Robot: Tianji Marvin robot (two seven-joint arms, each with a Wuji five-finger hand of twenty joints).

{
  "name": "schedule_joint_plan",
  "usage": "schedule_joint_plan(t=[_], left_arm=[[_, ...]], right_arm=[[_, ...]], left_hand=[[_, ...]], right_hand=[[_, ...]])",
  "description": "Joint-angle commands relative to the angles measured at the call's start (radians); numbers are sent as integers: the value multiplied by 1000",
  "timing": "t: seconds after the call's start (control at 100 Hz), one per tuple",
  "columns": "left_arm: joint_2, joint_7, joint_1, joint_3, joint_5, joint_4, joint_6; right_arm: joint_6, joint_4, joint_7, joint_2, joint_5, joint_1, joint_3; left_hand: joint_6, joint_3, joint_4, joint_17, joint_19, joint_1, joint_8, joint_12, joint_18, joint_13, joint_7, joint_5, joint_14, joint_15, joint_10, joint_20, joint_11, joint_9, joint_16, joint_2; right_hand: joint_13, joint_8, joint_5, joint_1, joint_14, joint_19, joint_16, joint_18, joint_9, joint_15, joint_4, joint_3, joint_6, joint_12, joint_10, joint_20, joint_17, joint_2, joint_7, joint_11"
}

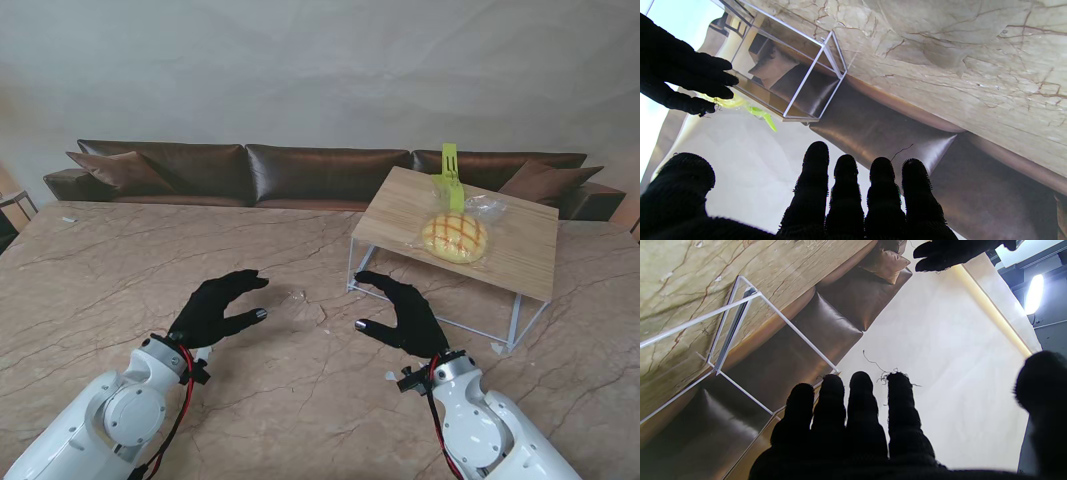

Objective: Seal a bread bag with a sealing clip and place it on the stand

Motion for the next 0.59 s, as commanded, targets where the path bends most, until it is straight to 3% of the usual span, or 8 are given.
schedule_joint_plan(t=[0.0, 0.58], left_arm=[[-5, -2, 13, 0, -4, 0, -2], [-5, -14, 20, 1, -15, -3, 5]], right_arm=[[3, 0, 14, -5, 7, 1, -6], [-3, 17, 46, -3, 31, 22, -26]], left_hand=[[-4, -16, 28, 0, 13, -5, -5, -15, -24, 4, -35, -17, -30, -17, -22, 10, -27, -46, 7, 15], [-2, -7, 19, -6, 9, 3, -5, -15, -9, 0, -33, -17, -30, -21, -19, 8, -28, -43, 6, 9]], right_hand=[[14, -15, -16, -20, -24, 9, -2, -20, 1, -5, 0, -5, -2, -11, -1, -10, -1, 11, 1, -21], [24, -13, -5, 15, -21, 16, 6, -15, 15, -4, -8, -27, -7, -9, -1, 0, 4, 14, 7, -20]])
